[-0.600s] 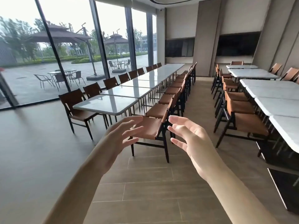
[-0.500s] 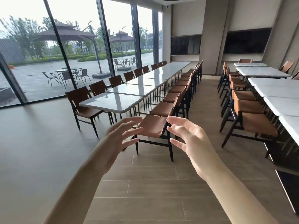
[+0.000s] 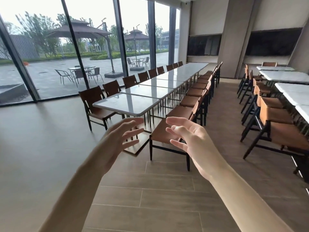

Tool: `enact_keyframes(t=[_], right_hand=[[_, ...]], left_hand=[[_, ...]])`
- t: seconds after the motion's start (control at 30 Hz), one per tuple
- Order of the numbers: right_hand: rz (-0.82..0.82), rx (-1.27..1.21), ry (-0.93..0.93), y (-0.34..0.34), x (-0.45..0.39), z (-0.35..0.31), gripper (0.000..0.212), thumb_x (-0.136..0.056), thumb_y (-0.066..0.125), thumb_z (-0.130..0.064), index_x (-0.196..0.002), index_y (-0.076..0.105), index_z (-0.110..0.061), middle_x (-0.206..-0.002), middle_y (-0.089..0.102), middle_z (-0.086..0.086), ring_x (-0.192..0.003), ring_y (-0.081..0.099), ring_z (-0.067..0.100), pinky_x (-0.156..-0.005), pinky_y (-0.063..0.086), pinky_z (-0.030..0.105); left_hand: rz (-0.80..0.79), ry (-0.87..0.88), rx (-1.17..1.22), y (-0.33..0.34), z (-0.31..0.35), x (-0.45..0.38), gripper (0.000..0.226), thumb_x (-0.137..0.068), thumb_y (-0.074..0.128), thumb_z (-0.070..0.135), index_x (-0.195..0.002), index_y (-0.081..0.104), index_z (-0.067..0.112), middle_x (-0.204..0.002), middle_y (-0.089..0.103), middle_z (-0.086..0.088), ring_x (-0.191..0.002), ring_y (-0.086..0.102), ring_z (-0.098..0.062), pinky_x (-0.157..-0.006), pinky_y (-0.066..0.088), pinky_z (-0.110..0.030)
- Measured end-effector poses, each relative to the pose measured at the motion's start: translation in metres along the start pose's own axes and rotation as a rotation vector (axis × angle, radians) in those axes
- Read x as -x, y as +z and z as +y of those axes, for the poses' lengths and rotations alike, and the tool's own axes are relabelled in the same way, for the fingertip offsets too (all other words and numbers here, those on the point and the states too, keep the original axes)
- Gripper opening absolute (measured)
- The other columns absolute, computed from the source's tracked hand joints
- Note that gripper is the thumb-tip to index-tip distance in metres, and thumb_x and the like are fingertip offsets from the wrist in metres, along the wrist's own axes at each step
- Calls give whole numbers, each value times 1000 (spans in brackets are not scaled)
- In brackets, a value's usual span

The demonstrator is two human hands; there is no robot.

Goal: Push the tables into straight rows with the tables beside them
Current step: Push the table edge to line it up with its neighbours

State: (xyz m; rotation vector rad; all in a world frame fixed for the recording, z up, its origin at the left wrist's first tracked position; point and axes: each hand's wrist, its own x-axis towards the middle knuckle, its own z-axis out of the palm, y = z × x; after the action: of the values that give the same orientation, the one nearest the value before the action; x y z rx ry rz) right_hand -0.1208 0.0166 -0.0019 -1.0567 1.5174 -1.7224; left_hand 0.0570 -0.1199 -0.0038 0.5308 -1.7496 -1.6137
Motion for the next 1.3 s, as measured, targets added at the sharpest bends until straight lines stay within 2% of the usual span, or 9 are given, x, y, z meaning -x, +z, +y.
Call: enact_keyframes(t=[0.1, 0.23, 0.3, 0.43, 0.57, 0.7, 0.87, 1.07, 1.3], right_hand=[[-17, -14, 3, 22, -26, -4, 23, -99, 60, -18, -114, 74, -29, -118, 72, -11, -114, 67, 6, -103, 54, 37], [-45, -10, 3, 53, -52, -1, 25, -100, 59, -16, -116, 74, -28, -123, 72, -10, -117, 67, 8, -104, 54, 40], [-14, -20, -16, 65, -63, 3, 25, -99, 59, -16, -114, 75, -29, -122, 72, -12, -117, 66, 8, -105, 53, 41], [64, -57, -71, 79, -75, 9, 26, -99, 59, -16, -118, 73, -28, -122, 72, -15, -119, 65, 7, -107, 51, 41], [97, -19, -93, 95, -79, 28, 28, -100, 59, -16, -123, 70, -27, -123, 70, -19, -120, 64, 6, -110, 48, 43], [121, 27, -109, 102, -76, 51, 40, -87, 66, -31, -127, 67, -34, -126, 68, -22, -122, 62, 2, -113, 44, 46], [149, -6, -95, 92, -75, 71, 50, -82, 66, -34, -132, 63, -33, -132, 65, -22, -124, 59, -2, -114, 43, 43], [130, 47, -94, 63, -95, 87, 62, -76, 68, -49, -137, 58, -40, -139, 59, -26, -129, 55, -5, -110, 42, 31], [133, 20, -86, 3, -134, 94, 52, -82, 66, -34, -133, 60, -43, -138, 60, -27, -128, 55, -6, -104, 43, 26]], left_hand=[[-11, 42, -35, -27, 10, -18, 27, -86, 62, 40, -107, 78, 34, -129, 70, 5, -122, 66, -19, -108, 45, -51], [4, 154, -126, -64, 13, -38, 35, -80, 65, 50, -109, 76, 35, -124, 72, 5, -120, 66, -15, -105, 47, -47], [18, 202, -130, -80, 12, -47, 39, -77, 63, 55, -109, 76, 36, -122, 73, 5, -119, 66, -14, -103, 48, -45], [53, 286, -115, -98, 4, -58, 32, -79, 62, 52, -105, 76, 39, -123, 72, 8, -121, 65, -14, -100, 48, -43], [81, 253, -53, -108, -14, -60, 32, -85, 62, 44, -112, 73, 32, -124, 72, 6, -122, 65, -16, -101, 49, -43], [97, 187, -14, -108, -39, -57, 39, -88, 62, 39, -121, 69, 20, -126, 71, 4, -122, 65, -16, -97, 49, -38], [136, 189, -12, -96, -58, -61, 48, -81, 63, 47, -122, 70, 24, -125, 71, 2, -124, 64, -18, -104, 49, -41], [139, 218, -66, -66, -80, -85, 46, -85, 66, 40, -129, 65, 28, -129, 69, 10, -126, 61, -10, -94, 49, -15], [122, 200, -108, -18, -95, -147, 35, -90, 63, 28, -124, 67, 30, -126, 71, 11, -126, 60, -6, -95, 48, -14]])
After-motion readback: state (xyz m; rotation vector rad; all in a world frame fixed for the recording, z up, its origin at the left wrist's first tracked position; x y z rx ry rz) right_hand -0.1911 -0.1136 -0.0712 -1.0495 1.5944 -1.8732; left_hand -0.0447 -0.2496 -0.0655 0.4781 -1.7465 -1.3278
